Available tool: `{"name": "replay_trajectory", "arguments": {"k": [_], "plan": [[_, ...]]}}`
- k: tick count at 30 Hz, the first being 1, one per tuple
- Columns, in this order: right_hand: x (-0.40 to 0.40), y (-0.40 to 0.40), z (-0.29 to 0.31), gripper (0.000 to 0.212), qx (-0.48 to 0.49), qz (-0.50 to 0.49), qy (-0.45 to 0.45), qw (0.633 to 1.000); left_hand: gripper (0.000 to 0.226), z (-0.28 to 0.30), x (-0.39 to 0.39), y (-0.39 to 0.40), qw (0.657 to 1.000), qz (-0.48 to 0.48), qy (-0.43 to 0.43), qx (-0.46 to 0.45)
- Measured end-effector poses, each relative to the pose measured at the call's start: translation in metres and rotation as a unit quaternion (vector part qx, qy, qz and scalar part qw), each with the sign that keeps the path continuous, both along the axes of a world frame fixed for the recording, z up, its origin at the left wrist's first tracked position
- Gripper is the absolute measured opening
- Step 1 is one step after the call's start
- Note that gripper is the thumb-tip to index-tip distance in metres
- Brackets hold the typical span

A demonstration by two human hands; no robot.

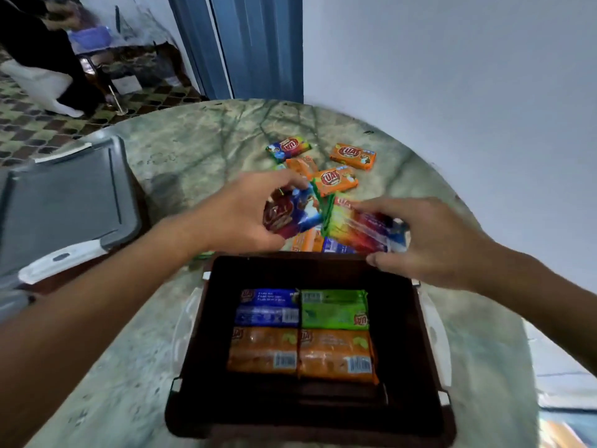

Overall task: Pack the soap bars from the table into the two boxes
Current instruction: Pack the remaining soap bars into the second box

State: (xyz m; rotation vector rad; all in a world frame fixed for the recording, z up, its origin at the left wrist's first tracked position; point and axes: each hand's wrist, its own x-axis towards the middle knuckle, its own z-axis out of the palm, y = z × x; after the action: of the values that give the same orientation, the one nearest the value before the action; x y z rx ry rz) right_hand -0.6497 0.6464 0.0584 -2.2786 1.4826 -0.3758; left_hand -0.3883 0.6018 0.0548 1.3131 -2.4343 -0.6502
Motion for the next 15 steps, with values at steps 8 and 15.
{"name": "replay_trajectory", "arguments": {"k": [8, 15], "plan": [[0.039, 0.052, -0.065, 0.064, 0.013, 0.093, 0.213, 0.972, 0.071, -0.066, 0.014, 0.073, 0.979, -0.087, -0.182, 0.028], [0.064, 0.063, -0.1, 0.042, -0.033, 0.097, 0.297, 0.949, 0.033, -0.097, 0.007, 0.086, 0.931, -0.041, -0.357, -0.062]]}}
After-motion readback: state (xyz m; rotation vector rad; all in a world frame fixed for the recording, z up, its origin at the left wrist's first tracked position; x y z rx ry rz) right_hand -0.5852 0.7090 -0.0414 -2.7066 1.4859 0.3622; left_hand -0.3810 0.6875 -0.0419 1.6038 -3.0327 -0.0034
